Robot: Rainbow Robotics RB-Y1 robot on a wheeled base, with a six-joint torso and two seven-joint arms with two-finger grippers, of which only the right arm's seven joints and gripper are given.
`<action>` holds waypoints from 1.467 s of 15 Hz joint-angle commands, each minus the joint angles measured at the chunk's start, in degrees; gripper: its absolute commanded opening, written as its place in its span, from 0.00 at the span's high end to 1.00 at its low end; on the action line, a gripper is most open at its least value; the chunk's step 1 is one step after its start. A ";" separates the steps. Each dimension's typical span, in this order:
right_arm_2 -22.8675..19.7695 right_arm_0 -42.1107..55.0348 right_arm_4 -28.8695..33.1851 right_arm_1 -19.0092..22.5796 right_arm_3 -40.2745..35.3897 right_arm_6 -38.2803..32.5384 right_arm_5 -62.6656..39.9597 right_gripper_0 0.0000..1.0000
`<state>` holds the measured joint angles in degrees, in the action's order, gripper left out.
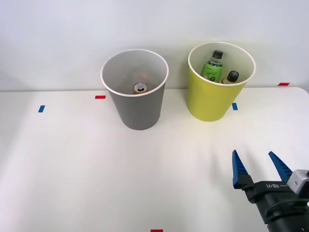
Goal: Put cans in the gray bin, plastic bottles in the light green bin
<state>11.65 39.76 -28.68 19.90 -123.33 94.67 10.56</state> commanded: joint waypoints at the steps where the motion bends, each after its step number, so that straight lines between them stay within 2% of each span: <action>1: -1.19 0.67 6.97 -3.02 0.90 -1.16 -0.01 0.00; 4: -1.46 0.67 16.91 -5.49 2.92 -11.09 2.62 0.00; 7: -1.81 0.06 24.73 -7.16 10.75 -18.74 14.49 0.00; 10: -2.42 0.67 28.42 -6.19 16.02 -16.80 22.84 0.00; 13: -2.42 3.40 25.17 -6.19 16.28 -5.64 24.60 0.00; 16: -2.51 6.65 21.83 -6.72 16.28 -0.10 26.27 0.00; 22: -5.06 9.37 22.27 -8.12 16.28 -0.10 27.32 0.00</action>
<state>6.99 48.57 -6.63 12.06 -107.05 94.84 37.46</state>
